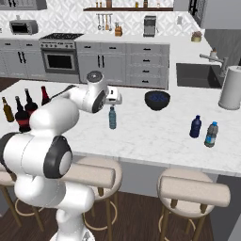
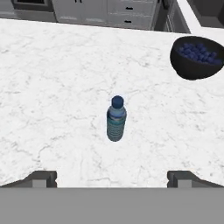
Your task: Move the plastic bottles in the middle to the plastics group, and the glass bottles in the middle to the glass group.
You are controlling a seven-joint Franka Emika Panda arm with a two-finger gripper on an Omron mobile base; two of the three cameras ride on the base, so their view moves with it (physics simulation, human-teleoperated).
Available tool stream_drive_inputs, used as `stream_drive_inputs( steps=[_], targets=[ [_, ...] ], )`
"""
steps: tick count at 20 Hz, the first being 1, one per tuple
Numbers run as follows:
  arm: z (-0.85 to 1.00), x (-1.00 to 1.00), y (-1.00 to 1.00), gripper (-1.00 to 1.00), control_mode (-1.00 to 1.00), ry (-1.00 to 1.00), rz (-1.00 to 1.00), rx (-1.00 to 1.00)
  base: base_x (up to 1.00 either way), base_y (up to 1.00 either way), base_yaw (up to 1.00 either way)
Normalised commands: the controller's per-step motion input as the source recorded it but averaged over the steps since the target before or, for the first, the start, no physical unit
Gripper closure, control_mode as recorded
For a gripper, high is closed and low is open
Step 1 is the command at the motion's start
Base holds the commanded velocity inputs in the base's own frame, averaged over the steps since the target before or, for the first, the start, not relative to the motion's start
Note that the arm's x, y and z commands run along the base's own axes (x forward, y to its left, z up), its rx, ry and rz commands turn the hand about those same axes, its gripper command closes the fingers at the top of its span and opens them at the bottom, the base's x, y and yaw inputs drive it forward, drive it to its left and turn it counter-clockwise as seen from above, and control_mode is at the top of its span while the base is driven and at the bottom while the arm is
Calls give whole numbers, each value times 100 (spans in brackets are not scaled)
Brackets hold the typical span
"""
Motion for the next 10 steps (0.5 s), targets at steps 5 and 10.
stream_drive_inputs(
  steps=[5,10],
  targets=[
    [-2,29,1,-100,-100,8,-15,0,0,0,0],
    [-30,26,0,-100,-100,1,-11,1,0,0,0]
  ],
)
